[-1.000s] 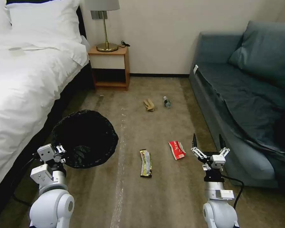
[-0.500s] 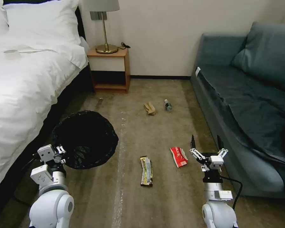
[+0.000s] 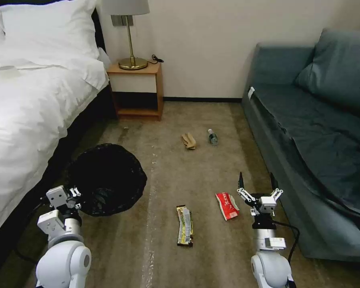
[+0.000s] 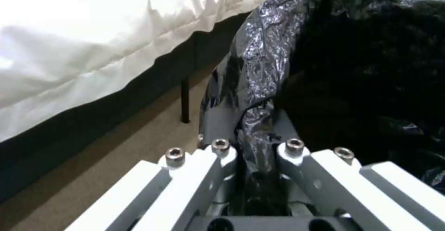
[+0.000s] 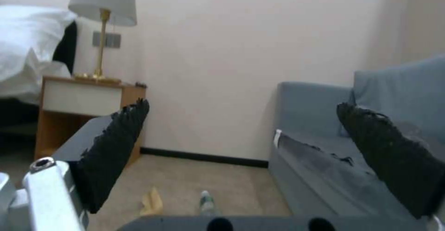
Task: Pick up the trash bin, then pick up the garbage on the floor and place it into the trash bin.
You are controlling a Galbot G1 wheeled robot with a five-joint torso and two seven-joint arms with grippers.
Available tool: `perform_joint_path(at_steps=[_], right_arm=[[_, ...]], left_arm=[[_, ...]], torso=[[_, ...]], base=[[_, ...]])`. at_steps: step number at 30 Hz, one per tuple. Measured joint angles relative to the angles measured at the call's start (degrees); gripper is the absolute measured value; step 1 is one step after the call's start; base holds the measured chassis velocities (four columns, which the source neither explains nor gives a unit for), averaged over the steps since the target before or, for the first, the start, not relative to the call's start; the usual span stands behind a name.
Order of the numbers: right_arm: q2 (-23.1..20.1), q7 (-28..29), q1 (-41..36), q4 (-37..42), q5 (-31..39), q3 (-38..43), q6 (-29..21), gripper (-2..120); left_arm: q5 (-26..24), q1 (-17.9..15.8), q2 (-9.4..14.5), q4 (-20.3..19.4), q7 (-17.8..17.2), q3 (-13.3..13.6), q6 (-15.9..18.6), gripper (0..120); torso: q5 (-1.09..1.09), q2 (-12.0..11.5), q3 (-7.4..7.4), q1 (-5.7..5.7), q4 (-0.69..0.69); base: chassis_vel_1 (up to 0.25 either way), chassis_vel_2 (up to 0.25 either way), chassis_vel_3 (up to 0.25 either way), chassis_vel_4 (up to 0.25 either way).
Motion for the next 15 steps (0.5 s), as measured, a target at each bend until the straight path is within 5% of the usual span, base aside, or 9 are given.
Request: perform_joint_path(at_steps=[8, 15], right_arm=[[-3.1, 1.2, 4.1, -6.9, 2.0, -1.4, -4.8, 100], [-8.3, 3.1, 11.6, -16.4, 12.6, -7.8, -15.8, 100]], left_arm=[[0.4, -0.2, -0.4, 2.2, 0.2, 2.0, 0.0, 4], [0.7, 0.0, -0.4, 3.4, 0.3, 1.9, -0.4, 4]], torso=[[0.0, 0.0, 0.0, 0.0, 0.0], [0.01, 0.0, 0.01, 0.0, 0.0]], base=[[0.0, 0.0, 0.0, 0.0], [0.0, 0.0, 0.0, 0.0]])
